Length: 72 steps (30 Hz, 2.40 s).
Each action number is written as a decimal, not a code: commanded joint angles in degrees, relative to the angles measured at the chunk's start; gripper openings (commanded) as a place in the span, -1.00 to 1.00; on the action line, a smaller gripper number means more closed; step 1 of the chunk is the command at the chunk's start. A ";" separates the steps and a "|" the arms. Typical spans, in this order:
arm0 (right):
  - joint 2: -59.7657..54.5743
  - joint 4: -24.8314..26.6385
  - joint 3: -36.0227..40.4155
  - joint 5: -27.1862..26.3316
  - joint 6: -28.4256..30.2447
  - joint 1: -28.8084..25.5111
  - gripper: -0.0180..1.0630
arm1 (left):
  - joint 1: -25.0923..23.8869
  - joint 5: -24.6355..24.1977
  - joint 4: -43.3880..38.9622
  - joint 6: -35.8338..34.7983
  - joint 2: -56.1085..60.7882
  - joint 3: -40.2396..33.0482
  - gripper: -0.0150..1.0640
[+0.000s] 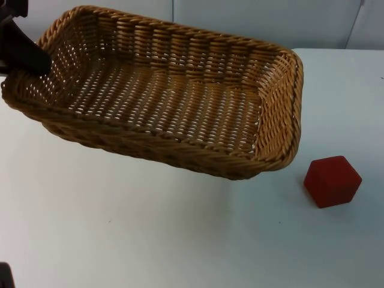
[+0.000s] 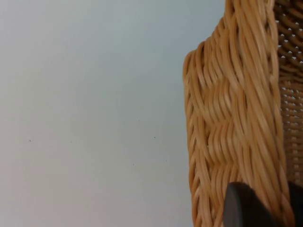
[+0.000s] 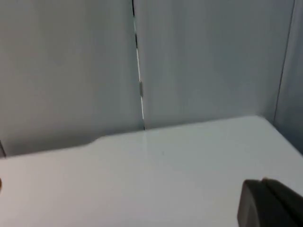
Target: Pick up the basket with the left hand and place the cube into the basket with the right hand.
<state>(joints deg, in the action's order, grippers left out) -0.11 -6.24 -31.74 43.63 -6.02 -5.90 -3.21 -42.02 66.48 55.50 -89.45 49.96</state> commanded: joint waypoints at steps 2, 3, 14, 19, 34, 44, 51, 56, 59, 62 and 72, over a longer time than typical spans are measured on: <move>0.11 -3.22 1.59 -9.97 -0.07 -0.27 -0.97 | 0.01 -1.04 2.36 -0.24 0.76 -0.04 -0.97; -0.44 -5.13 3.27 -11.45 -0.07 -0.27 -0.97 | 0.01 -1.04 2.36 -0.24 0.76 -0.04 -0.97; -28.64 3.73 8.92 -13.75 4.32 0.41 -0.97 | 0.01 -0.93 2.36 -0.24 0.76 -0.04 -0.97; -42.18 10.15 -0.09 -0.15 11.62 3.74 -0.97 | 0.01 -0.93 2.36 -0.24 0.76 -0.04 -0.97; -73.03 13.84 -23.08 11.73 14.92 22.40 -0.97 | 0.01 -0.93 2.36 -0.24 0.76 -0.04 -0.97; -82.06 5.70 -23.74 10.49 10.54 23.68 -0.68 | 0.01 -0.81 2.36 -0.24 0.76 -0.04 -0.97; -82.50 4.96 -23.74 7.87 3.24 23.68 0.74 | 0.01 -0.81 2.36 -0.24 0.76 -0.04 -0.97; -82.50 5.02 -23.74 5.01 -3.45 23.68 0.95 | 0.01 -0.81 2.36 -0.24 0.76 -0.04 -0.97; -82.62 5.02 -23.74 3.07 -4.45 23.68 0.94 | 0.01 -0.81 2.36 -0.24 0.76 -0.04 -0.97; -83.45 5.02 -23.74 0.27 -4.49 23.68 0.90 | 0.01 -0.81 2.36 -0.24 0.76 -0.04 -0.97; -95.03 4.91 -23.74 -2.68 -5.51 23.68 0.84 | 0.01 -0.81 2.36 -0.24 0.76 -0.04 -0.97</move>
<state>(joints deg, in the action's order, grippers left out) -93.31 -0.76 -55.03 42.55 -11.50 17.60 -3.21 -41.79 66.48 55.54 -89.45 49.96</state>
